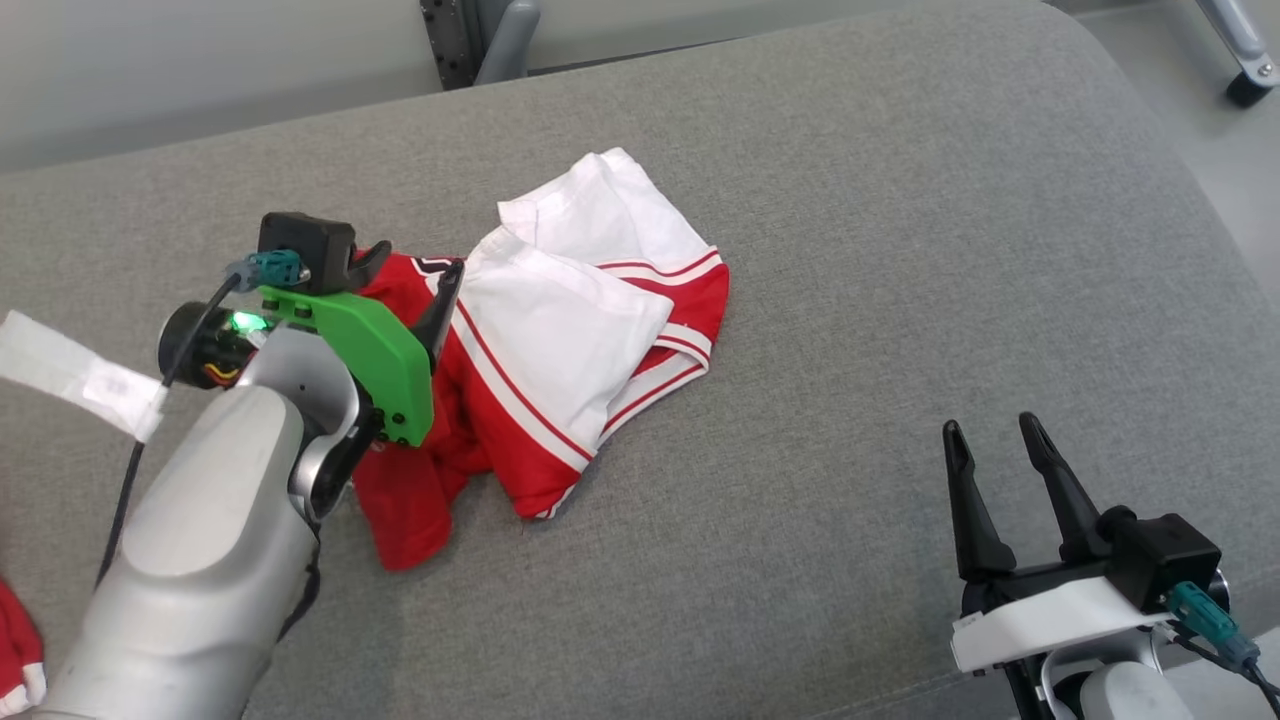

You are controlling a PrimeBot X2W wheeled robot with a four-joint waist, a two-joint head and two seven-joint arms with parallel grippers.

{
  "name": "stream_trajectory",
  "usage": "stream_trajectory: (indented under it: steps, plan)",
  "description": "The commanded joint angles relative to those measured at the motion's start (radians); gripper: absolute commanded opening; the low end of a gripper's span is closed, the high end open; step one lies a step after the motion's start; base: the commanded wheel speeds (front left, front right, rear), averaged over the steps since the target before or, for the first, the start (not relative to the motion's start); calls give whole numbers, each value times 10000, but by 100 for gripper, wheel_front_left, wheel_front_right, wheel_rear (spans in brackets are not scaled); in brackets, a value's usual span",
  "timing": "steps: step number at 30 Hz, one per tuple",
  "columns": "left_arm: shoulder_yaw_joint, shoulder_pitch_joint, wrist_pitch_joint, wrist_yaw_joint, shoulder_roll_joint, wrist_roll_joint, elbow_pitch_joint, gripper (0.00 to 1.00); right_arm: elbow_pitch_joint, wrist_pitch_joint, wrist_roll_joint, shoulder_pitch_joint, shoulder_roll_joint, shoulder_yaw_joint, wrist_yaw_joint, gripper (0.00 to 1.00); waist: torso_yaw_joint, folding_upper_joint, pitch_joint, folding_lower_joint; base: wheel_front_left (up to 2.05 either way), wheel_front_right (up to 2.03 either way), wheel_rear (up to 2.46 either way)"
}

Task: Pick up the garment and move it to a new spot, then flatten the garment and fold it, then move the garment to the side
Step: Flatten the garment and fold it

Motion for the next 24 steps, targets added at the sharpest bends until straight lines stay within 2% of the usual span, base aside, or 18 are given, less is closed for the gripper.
stream_trajectory:
  steps: [1, 7, 16, 17, 19, 24]
  plan:
    - [-47, -240, 90, -70, 160, 68, 132, 100, 14, -32, 112, -108, -28, -1, 1, 100, -231, 0, 237, 0, 0, 0, 0]
    - [-734, -1009, 511, -232, 459, 473, 954, 100, 25, -32, 249, -228, -27, 79, 1, 100, -550, 0, 553, 0, 0, 0, 0]
    - [-1610, -1475, 874, -332, 581, -116, 1659, 100, 91, -32, 349, -213, -27, 191, 1, 100, -678, 0, 596, 0, 0, 0, 0]
    - [-1780, -1471, 930, -328, 611, -233, 1682, 59, 104, -32, 363, -231, -25, 198, 1, 100, -675, 0, 578, 0, 0, 0, 0]
    - [-2025, -1460, 930, -330, 661, -459, 1670, 0, 108, -32, 357, -279, -27, 199, 1, 100, -661, 0, 533, 0, 0, 0, 0]
    - [-2667, -1355, 983, -333, 779, -1034, 1524, 0, 109, -32, 276, -234, -27, 126, 1, 100, -573, 0, 396, 0, 0, 0, 0]
